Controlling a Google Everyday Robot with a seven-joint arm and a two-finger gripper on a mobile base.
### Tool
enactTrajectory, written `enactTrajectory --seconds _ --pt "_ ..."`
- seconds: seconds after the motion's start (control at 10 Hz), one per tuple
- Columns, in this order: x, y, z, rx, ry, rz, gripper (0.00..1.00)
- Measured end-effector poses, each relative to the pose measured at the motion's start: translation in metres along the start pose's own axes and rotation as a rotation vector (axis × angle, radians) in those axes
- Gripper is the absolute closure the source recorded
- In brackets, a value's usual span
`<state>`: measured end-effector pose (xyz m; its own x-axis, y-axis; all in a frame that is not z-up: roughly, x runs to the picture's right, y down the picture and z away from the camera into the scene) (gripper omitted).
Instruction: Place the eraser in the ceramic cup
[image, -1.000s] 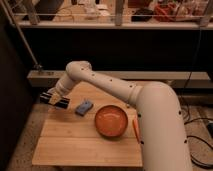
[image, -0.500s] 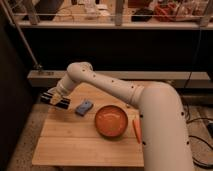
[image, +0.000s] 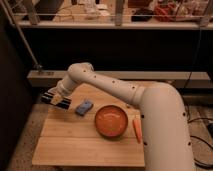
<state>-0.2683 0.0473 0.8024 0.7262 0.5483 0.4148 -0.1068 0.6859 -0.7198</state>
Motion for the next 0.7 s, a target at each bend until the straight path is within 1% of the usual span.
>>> enactTrajectory --seconds 0.7 --pt "0.0075 -0.0050 -0.0033 0.024 -0.003 0.010 0.97"
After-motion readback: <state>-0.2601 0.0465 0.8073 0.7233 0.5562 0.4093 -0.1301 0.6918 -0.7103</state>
